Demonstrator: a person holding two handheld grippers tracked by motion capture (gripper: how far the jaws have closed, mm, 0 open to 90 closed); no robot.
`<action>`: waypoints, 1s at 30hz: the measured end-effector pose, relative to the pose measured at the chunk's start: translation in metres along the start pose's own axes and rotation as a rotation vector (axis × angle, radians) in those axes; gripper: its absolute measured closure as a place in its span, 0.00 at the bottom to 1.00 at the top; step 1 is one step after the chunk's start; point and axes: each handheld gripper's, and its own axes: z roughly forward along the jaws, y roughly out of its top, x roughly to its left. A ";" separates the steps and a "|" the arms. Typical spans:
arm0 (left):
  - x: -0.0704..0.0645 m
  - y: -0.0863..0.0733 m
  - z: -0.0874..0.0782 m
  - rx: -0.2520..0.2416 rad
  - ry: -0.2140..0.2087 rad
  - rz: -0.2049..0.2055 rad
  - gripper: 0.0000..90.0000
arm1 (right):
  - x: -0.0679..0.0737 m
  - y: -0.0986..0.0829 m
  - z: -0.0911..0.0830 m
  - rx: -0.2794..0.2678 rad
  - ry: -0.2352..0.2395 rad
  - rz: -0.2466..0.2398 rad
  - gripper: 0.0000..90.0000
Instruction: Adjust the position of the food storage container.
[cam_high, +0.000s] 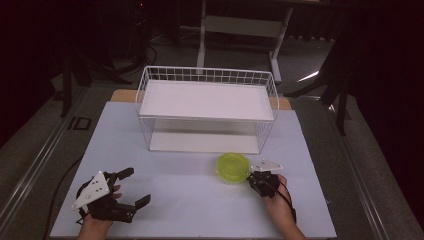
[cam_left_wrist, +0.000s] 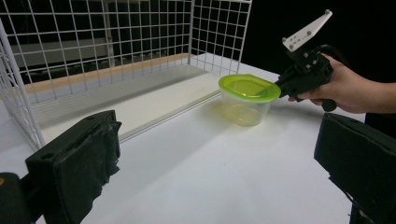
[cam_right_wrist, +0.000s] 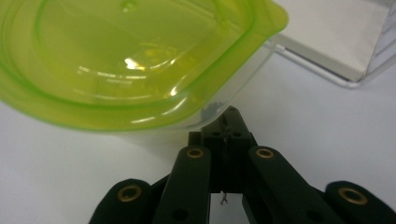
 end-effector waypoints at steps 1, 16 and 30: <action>0.000 0.000 0.000 -0.001 0.000 0.000 0.01 | -0.002 0.002 -0.001 -0.007 -0.005 0.016 1.00; 0.000 0.000 0.000 0.001 -0.003 -0.001 0.01 | 0.013 0.016 0.008 -0.020 0.046 0.036 1.00; 0.000 0.000 0.000 0.001 -0.005 0.001 0.01 | 0.038 0.033 0.028 -0.018 0.101 0.018 1.00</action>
